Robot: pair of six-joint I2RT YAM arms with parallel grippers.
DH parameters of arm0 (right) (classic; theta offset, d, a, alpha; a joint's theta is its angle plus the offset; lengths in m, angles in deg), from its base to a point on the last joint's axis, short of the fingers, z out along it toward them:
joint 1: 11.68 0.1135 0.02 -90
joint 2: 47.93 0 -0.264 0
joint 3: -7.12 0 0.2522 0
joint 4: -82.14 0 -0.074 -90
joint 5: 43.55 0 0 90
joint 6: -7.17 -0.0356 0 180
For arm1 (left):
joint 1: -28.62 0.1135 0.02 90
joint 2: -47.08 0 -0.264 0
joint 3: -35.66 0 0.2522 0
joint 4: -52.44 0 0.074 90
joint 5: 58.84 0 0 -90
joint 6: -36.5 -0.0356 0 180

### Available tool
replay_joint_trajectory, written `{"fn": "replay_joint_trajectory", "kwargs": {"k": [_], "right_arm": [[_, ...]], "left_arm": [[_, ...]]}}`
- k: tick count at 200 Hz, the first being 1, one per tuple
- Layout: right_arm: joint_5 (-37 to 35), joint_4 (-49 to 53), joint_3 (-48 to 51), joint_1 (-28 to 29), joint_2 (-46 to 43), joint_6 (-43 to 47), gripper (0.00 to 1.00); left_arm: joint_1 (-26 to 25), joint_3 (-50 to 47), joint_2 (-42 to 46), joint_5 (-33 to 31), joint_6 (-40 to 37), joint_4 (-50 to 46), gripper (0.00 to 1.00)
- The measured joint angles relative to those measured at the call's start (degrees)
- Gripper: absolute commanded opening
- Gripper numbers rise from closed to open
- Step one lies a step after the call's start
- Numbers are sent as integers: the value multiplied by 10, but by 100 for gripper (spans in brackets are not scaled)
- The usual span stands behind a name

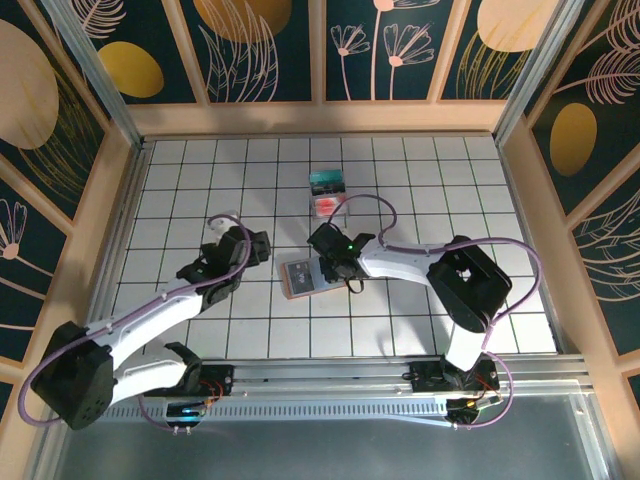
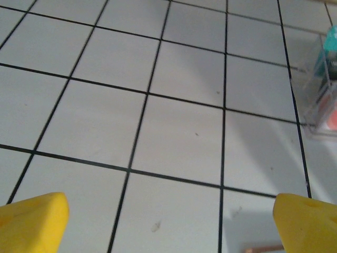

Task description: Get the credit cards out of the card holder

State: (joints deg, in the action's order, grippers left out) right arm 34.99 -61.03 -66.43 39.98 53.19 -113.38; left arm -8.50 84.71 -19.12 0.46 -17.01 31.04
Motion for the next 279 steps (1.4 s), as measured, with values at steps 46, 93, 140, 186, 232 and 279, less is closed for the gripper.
{"fn": "replay_joint_trajectory", "kwargs": {"k": [46, 93, 140, 186, 232, 279], "right_arm": [[28, -37, 41, -23, -20, -3, 24], [45, -48, 64, -52, -64, -13, 24], [44, -49, 62, -63, -134, -14, 24], [63, -52, 61, -89, -172, -18, 24], [148, -89, 61, -89, -149, -28, 22], [222, -117, 55, -81, -83, -31, 21]], "left_arm": [[-52, 25, -67, -27, 11, -36, 99], [-70, 25, -77, -26, 27, -42, 99], [-83, 25, -103, -21, 33, -42, 99], [-99, 20, -120, -10, 43, -40, 99], [-101, 6, -153, 10, 46, -16, 99], [-101, 6, -201, 17, 52, -6, 99]]}}
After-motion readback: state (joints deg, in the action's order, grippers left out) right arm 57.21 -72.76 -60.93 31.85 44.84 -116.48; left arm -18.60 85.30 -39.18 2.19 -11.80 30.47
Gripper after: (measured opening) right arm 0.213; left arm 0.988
